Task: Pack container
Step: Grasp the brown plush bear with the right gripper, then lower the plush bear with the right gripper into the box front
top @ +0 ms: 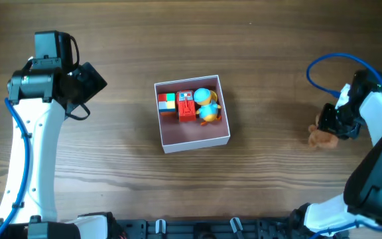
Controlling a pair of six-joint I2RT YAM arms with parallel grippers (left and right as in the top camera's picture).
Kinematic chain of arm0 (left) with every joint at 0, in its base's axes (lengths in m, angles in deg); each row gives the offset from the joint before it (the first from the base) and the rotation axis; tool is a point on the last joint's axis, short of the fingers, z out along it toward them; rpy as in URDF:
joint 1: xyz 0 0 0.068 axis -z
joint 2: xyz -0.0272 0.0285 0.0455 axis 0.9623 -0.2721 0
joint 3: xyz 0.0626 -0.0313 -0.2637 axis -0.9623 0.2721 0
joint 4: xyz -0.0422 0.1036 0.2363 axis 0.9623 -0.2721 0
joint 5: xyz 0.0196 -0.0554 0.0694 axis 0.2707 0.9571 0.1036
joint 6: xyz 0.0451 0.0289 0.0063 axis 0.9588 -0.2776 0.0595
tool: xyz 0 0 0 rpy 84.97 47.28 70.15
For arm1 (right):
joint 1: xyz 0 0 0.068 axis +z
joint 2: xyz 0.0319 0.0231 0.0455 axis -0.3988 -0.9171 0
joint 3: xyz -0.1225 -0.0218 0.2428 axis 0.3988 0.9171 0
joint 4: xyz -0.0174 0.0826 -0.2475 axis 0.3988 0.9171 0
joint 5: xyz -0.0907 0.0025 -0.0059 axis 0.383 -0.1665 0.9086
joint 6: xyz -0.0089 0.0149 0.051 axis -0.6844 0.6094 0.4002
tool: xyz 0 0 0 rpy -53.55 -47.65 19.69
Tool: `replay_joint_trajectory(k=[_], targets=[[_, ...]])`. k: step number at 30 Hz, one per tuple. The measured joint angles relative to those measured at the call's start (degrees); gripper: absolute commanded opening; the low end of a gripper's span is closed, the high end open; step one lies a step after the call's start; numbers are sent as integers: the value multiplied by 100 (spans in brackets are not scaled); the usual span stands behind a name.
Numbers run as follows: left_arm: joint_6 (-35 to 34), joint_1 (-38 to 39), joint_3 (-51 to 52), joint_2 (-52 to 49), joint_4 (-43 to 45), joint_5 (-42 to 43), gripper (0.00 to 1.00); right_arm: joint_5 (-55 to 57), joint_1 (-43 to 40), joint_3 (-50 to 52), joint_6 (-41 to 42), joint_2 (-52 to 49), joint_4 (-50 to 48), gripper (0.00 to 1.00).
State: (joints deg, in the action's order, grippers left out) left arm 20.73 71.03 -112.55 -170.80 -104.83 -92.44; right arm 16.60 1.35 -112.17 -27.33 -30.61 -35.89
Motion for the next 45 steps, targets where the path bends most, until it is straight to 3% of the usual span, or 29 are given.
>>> replay_joint_trajectory(k=[5,8,10,12,17,23,28,32,45], targets=[[0,0,0,0,-9,0,88,-140,1261,-691,-146,1652,125,29],[0,0,0,0,-22,0,88,-273,2855,-1088,-588,2389,55,29],[0,0,0,0,-79,0,88,-426,4107,-1198,-1099,2546,-271,37],[0,0,0,0,-94,-2,88,-455,4826,-1207,-1598,2509,-481,44],[0,0,0,0,-103,0,88,-474,6330,-1213,-3327,1508,-723,22],[0,0,0,0,-118,-2,88,-468,6629,-1215,-3904,-127,-673,17],[0,0,0,0,-118,0,88,-468,6631,-1215,-3908,-409,-658,19],[0,0,0,0,-118,-2,88,-470,6631,-1215,-3851,-409,-654,60],[0,0,0,0,-138,0,88,-452,6629,-1215,-3777,-409,-527,75]])
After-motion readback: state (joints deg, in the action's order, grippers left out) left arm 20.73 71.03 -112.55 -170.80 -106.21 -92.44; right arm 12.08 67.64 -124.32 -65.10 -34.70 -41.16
